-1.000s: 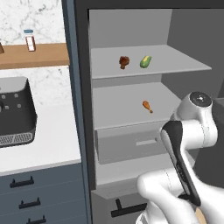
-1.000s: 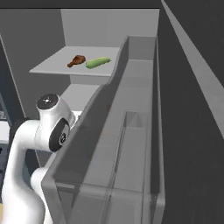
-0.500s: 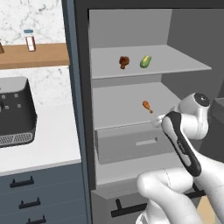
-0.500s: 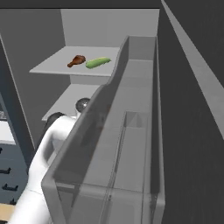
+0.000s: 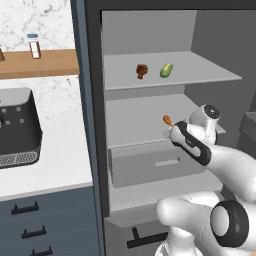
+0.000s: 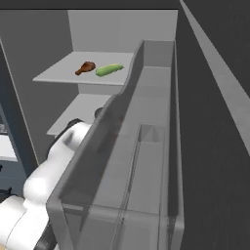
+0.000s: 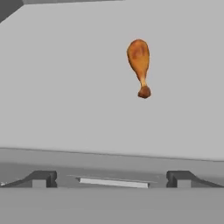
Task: Place one corn and one chicken drumstick in each tupperware on the nearby counter, to pack two identical lunches.
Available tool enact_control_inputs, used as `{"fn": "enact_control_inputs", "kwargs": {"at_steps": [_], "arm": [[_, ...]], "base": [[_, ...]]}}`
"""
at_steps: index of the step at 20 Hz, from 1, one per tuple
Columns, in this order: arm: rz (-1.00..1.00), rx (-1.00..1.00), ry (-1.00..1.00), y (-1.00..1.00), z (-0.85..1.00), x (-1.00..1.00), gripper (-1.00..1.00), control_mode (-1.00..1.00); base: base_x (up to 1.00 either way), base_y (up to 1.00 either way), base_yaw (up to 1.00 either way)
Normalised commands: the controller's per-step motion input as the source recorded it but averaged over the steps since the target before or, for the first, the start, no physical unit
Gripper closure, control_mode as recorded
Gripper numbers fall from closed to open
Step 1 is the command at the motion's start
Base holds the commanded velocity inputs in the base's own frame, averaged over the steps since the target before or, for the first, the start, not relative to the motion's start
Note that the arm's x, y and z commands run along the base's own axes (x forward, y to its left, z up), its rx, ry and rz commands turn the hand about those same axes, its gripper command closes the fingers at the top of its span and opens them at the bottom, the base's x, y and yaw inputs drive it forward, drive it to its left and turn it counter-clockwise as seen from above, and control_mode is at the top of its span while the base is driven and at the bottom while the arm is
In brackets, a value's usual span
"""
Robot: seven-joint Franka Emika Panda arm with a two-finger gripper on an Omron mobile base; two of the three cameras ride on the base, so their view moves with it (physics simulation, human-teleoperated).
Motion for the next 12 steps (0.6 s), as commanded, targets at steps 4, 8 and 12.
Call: {"fn": "enact_control_inputs", "kwargs": {"at_steps": [4, 8, 12], "arm": [[0.0, 0.0, 0.0, -0.26, -0.18, 0.8, -1.0, -1.0], [0.0, 0.02, 0.0, -0.24, -0.08, 0.69, -1.0, -1.0], [0.0, 0.01, 0.0, -0.02, -0.05, 0.7, -1.0, -1.0]], "base": [[0.0, 0.0, 0.0], [0.0, 0.0, 0.0], [0.0, 0.0, 0.0]]}}
